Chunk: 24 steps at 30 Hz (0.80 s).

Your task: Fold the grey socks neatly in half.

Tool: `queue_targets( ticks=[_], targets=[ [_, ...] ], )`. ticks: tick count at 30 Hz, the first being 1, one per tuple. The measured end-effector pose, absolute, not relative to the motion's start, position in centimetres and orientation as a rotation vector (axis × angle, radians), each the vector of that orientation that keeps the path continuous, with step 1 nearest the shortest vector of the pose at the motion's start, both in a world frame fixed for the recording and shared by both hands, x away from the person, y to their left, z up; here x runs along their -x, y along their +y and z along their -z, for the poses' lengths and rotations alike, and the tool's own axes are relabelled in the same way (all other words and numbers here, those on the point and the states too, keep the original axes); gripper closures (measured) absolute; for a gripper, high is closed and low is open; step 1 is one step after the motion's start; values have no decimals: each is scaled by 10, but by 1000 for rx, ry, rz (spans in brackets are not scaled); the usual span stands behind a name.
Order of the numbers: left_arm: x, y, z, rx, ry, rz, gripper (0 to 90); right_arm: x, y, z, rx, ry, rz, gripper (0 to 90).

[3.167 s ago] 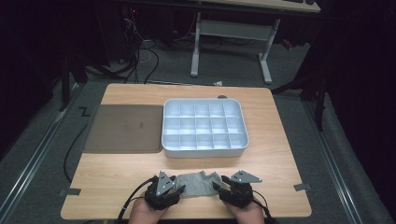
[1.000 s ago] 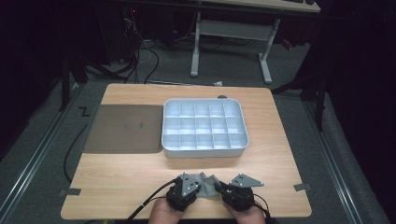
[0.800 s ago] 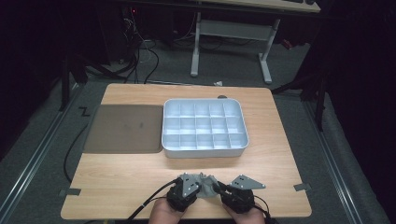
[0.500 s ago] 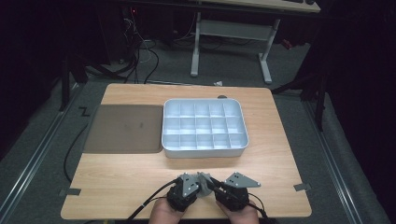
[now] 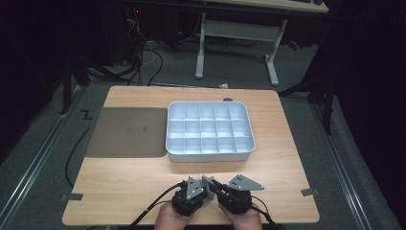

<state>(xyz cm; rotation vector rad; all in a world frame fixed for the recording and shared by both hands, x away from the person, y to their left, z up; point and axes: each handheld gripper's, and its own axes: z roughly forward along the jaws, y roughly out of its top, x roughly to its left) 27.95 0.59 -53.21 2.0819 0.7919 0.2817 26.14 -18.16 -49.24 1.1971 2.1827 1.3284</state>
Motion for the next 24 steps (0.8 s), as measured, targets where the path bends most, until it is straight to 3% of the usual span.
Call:
queue_targets(
  ticks=[9,12,16,24],
  targets=[
    [-279,59,508,-1944,872,-323,653,-261,-195,495,-1233,2149,-1314,830],
    [-273,78,511,-1921,917,-318,666,-261,-198,493,-1232,2138,-1312,830],
    [-273,91,522,-1963,978,-338,755,-261,-200,491,-1234,2128,-1317,830],
    [-283,66,532,-2075,948,-297,791,-260,-199,489,-1225,2124,-1312,830]
  ],
)
